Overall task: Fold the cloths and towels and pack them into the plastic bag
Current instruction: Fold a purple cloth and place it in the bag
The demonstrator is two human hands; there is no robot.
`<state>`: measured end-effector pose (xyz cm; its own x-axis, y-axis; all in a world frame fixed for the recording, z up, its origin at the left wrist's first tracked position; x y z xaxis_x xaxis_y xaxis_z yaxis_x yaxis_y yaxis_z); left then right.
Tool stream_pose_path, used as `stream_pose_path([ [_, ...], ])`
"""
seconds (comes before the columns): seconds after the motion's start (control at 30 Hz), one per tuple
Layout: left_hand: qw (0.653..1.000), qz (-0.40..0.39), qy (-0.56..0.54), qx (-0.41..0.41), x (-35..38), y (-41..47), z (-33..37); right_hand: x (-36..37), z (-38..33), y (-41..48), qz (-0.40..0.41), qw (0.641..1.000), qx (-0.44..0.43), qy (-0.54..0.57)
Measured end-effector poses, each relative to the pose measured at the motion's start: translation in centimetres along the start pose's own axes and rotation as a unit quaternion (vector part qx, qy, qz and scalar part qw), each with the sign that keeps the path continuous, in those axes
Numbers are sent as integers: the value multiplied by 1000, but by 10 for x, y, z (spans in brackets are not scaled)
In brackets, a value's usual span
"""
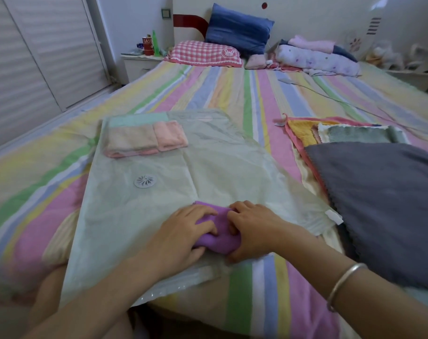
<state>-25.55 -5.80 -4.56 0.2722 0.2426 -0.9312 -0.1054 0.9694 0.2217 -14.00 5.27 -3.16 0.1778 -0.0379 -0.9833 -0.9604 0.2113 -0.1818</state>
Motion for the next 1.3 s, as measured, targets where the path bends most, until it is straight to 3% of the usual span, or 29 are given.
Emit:
stream_pose_path([
  [0.13,996,65,-41,-50,-14,-15,4,-4,-5,4,11,1000,-7,-9],
  [0.27,992,113,-34,-50,-25,-25,14,-7,-2,-5,35,999,23,23],
  [0.37,997,67,-24,-33,-13,-25,18,-11,10,-17,40,996,72,26],
  [0.5,998,-45,9,-37,8,-16,13,-12,27,-36,-22,991,132,-3],
  [0.67,995,-96,12,-38,13,-10,8,4,29,-55,-60,983,168,38],
  [0.9,990,-130,9,-47,7,-10,9,19,1,-69,67,978,191,-56],
  [1.07,991,-120,22,-58,-1,-14,15,16,9,-80,129,973,189,35],
  [1.13,995,-83,22,-56,-5,-14,21,7,8,-87,195,961,179,73],
  [1.23,993,-12,0,-117,-17,-17,21,-19,-10,-98,335,936,78,70],
  [1.3,981,5,-60,-187,-27,-17,13,-29,-32,-101,345,938,-39,7],
])
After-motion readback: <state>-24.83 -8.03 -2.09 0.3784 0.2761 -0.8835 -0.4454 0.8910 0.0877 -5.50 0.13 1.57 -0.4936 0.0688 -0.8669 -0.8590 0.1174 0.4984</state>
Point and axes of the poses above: each hand's wrist, its own y-axis towards the middle knuckle, its own x-axis out of the palm, z = x × y, the point moved 4 cm from there along y, towards the middle knuckle, and after that the axes turned 10 degrees about -x, right-handed, at the moved point
